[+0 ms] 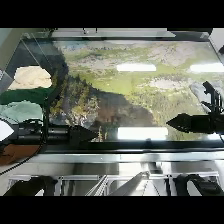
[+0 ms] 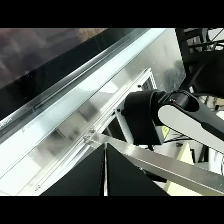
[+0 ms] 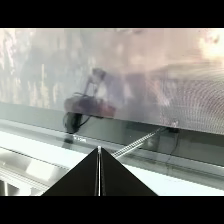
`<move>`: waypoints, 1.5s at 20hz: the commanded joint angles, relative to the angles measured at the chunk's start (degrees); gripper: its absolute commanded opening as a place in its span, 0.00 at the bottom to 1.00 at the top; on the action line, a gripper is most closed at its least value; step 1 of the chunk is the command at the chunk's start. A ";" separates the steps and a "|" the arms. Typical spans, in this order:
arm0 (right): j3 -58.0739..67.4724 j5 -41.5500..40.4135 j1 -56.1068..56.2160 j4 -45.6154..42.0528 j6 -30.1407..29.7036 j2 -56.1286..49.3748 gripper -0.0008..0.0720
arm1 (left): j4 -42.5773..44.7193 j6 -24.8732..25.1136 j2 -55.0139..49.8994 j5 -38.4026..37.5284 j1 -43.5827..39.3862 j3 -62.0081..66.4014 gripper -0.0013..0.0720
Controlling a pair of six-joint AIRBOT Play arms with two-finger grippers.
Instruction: Fold the shirts.
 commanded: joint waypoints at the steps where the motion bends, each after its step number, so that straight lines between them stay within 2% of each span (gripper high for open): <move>1: -0.04 -0.02 0.07 -0.04 0.04 0.04 0.03 | 0.00 -0.04 0.04 -0.07 0.07 -0.02 0.02; 6: -0.04 -0.02 0.07 -0.04 0.04 0.04 0.03 | 1.49 -0.13 0.04 1.44 1.14 1.49 0.02; 8: -0.04 -0.02 0.07 -0.04 0.04 0.04 0.03 | 8.22 -4.76 0.02 2.36 6.27 6.08 0.02; 9: -0.04 -0.02 0.07 -0.04 0.04 0.04 0.03 | 12.50 -6.40 0.02 2.47 10.58 9.07 0.07; 10: -0.04 -0.02 0.07 -0.04 0.04 0.04 0.03 | 16.04 -6.47 0.02 2.47 15.02 11.72 0.46; 11: -0.04 -0.02 0.07 -0.04 0.04 0.04 0.03 | 20.17 -6.43 -0.46 2.51 20.15 14.67 0.89; 12: -0.04 -0.02 0.07 -0.04 0.04 0.04 0.03 | 24.28 -6.45 -1.88 2.25 25.68 17.90 0.99; 14: -0.04 -0.02 0.07 -0.04 0.04 0.07 0.03 | 30.08 -6.38 -7.04 1.92 36.00 24.17 0.99; 17: -0.04 -0.02 0.04 -0.04 0.04 0.04 0.03 | 30.88 -5.14 -20.39 3.54 50.53 34.14 0.99; 20: -0.04 -0.02 0.07 -0.04 0.04 0.04 0.03 | 30.86 -0.59 -36.17 4.76 57.11 45.13 0.99; 24: -0.04 -1.33 0.04 -0.04 0.04 0.04 0.03 | 30.73 1.16 -56.52 9.73 55.80 57.70 0.99; 30: -0.04 -1.33 0.07 -0.04 0.04 0.04 0.03 | 30.51 1.60 -77.44 20.63 46.75 71.28 0.99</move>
